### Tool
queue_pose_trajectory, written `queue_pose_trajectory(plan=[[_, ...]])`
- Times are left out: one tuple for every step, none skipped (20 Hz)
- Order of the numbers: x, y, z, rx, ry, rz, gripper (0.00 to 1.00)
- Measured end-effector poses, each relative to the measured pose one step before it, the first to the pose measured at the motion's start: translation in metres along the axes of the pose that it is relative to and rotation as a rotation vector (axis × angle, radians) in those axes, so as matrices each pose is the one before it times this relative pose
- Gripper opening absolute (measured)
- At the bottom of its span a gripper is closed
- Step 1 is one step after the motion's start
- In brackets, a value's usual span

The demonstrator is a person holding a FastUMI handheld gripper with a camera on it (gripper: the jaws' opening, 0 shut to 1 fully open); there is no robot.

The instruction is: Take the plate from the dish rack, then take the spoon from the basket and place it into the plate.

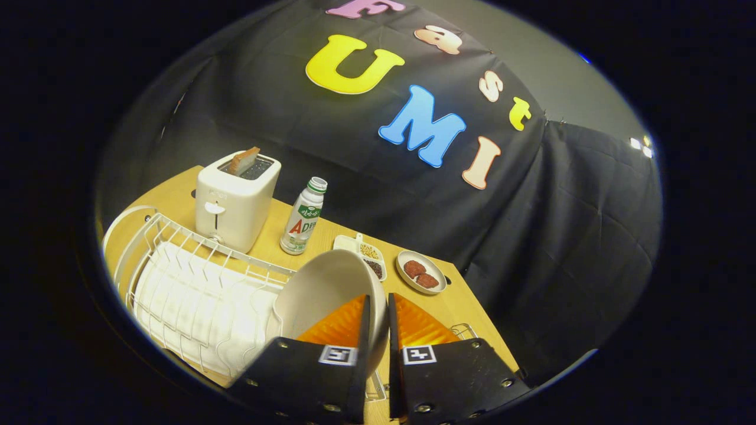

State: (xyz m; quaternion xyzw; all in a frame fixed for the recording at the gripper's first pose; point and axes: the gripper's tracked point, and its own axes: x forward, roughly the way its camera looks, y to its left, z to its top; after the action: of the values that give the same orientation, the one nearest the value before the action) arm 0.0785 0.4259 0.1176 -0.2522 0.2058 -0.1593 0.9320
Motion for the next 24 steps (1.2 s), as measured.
queue_pose_trajectory(plan=[[-0.00554, -0.00327, 0.00331, -0.01824, 0.00833, -0.01872, 0.06], [0.00547, -0.00178, -0.00047, -0.01427, 0.00926, -0.01537, 0.06], [-0.00115, -0.0001, 0.00062, -0.00471, 0.00867, -0.00846, 0.0], [0.00192, -0.00088, 0.00048, -0.0031, 0.00337, -0.01126, 0.0], [0.00066, -0.0021, 0.00127, -0.01431, 0.00256, -0.01699, 0.0], [-0.0005, -0.00304, 0.00073, -0.01773, 0.00074, -0.01885, 0.0], [-0.00056, -0.0014, 0.00318, -0.01745, -0.00224, -0.0159, 0.0], [0.00002, -0.00155, 0.00251, -0.02098, -0.00427, -0.01747, 0.0], [-0.00068, 0.00058, 0.00367, -0.02597, -0.00627, -0.01296, 0.0], [-0.00078, 0.00133, 0.00358, -0.02759, -0.00998, -0.00921, 0.0], [-0.00279, 0.00122, 0.00521, -0.02637, -0.01193, -0.00804, 0.0], [-0.00263, 0.00083, 0.00622, -0.02508, -0.01314, -0.00587, 0.0], [0.00033, 0.00006, 0.00462, -0.02368, -0.01014, -0.01029, 0.0], [-0.00268, -0.00051, 0.00364, -0.02139, -0.00852, -0.01067, 0.0], [-0.00321, -0.00298, 0.00339, -0.01484, -0.00909, -0.01216, 0.0], [-0.00349, -0.00339, 0.00315, -0.00745, -0.00878, -0.0079, 0.0], [-0.00315, -0.00263, 0.00117, 0.0058, -0.00809, 0.00178, 0.0], [-0.00374, -0.00298, 0.00152, 0.01339, -0.00538, 0.00171, 0.0], [-0.00426, -0.00562, 0.00069, 0.00748, -0.00635, -0.00491, 0.0], [-0.00608, -0.00592, 0.00114, 0.00085, -0.00625, -0.00933, 0.0], [-0.00522, -0.00659, -0.00017, 0.0032, -0.00616, -0.00571, 0.0], [-0.00716, -0.00467, 0.00057, 0.00962, -0.00661, 0.0003, 0.0], [-0.00703, -0.00541, -0.00091, 0.01831, -0.001, 0.00405, 0.0], [-0.00764, -0.00433, -0.00021, 0.01859, -0.00137, 0.00813, 0.0]])
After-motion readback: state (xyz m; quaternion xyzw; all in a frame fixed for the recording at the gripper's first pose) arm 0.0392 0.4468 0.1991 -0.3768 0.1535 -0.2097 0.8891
